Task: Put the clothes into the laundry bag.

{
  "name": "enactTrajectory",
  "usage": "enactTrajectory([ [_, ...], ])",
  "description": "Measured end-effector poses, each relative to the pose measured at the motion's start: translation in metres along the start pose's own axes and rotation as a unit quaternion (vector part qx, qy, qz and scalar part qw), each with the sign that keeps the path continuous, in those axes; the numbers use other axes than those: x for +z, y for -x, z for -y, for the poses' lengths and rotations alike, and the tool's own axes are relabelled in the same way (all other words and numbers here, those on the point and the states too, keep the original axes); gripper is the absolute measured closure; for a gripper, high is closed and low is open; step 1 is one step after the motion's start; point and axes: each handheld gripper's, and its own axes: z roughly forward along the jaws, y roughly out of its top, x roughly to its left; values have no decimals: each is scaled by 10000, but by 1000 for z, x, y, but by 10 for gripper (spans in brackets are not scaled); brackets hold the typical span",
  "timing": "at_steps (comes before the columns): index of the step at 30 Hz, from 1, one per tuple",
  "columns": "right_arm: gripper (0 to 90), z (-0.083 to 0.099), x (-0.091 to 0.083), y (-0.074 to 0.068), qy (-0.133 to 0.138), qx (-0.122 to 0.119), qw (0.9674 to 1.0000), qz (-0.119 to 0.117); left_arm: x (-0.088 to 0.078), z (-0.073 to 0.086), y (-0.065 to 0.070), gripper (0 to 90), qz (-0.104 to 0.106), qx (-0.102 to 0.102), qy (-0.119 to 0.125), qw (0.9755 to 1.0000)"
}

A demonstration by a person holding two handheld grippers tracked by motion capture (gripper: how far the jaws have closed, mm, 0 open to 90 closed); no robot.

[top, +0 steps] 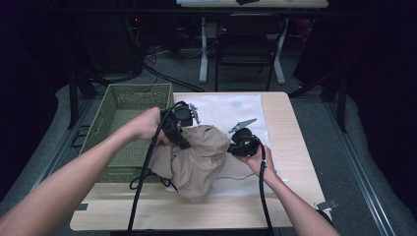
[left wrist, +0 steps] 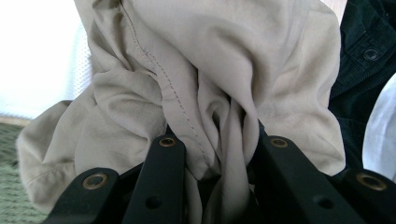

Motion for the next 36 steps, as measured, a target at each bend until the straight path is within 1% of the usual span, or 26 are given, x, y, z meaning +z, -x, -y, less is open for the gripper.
enactTrajectory([
  [1,867,0,0,0,-5,13,10000,11,4,0,0,776,26,-51,12,10000],
  [2,866,0,0,0,-6,-3,10000,7,6,-1,0,776,23,-36,3,10000],
  [3,867,0,-1,0,-9,33,10000,10,9,-1,1,776,-1,-55,23,10000],
  [4,867,0,0,0,-6,10,10000,4,11,-2,1,776,52,-38,-45,10000],
  [5,867,0,-1,0,-10,22,10000,5,15,-2,2,776,78,-61,-34,9999],
  [6,867,0,0,-1,-12,21,10000,8,18,-3,2,776,61,-50,-33,10000],
  [7,867,0,0,-1,-16,12,10000,1,21,-4,3,776,82,-54,-88,9999],
  [8,868,0,0,-1,-17,10,10000,-1,24,-4,3,776,73,-60,-63,9999],
  [10,867,-1,-1,-1,-6,8,10000,-2,31,-5,4,776,137,-97,-113,9998],
  [12,868,-1,-2,-1,13,16,10000,-6,38,-5,5,775,126,-114,-141,9998],
  [14,868,-1,-3,-1,20,25,10000,-9,44,-6,6,775,134,-179,-117,9997],
  [18,869,-1,-3,-2,4,41,10000,-28,55,-7,6,774,136,-268,-199,9993],
  [19,869,-2,-3,-2,7,38,10000,-36,58,-7,7,774,112,-316,-146,9993],
  [22,869,-2,-4,-3,28,51,10000,-60,64,-7,7,773,155,-420,-142,9989],
  [23,869,-2,-4,-3,41,12,10000,-56,67,-6,8,773,124,-447,-134,9988],
  [24,869,-3,-4,-4,30,25,10000,-59,70,-6,9,772,94,-499,-104,9987],
  [26,869,-3,-5,-4,42,9,10000,-69,75,-7,11,771,78,-531,-158,9984],
  [27,870,-4,-5,-5,42,6,10000,-67,77,-7,12,771,3,-577,-145,9982],
  [28,870,-4,-6,-5,49,14,10000,-67,79,-7,12,770,-34,-573,-189,9982],
  [29,870,-4,-6,-6,45,33,10000,-82,82,-8,13,770,-17,-657,-144,9977],
  [30,870,-4,-7,-6,48,39,9999,-83,84,-8,14,769,-28,-681,-138,9976],
  [31,870,-5,-7,-7,62,16,9999,-90,85,-9,14,768,-55,-756,-132,9970],
  [33,870,-5,-7,-8,51,51,9999,-95,90,-9,15,768,-154,-824,-94,9964],
  [34,871,-5,-7,-8,53,54,9999,-105,94,-9,16,768,-223,-925,-51,9955],
  [35,871,-5,-7,-8,49,63,9999,-104,95,-9,16,768,-206,-936,-86,9954],
  [36,871,-5,-7,-9,35,94,9999,-106,98,-10,17,767,-211,-1029,-81,9944],
])
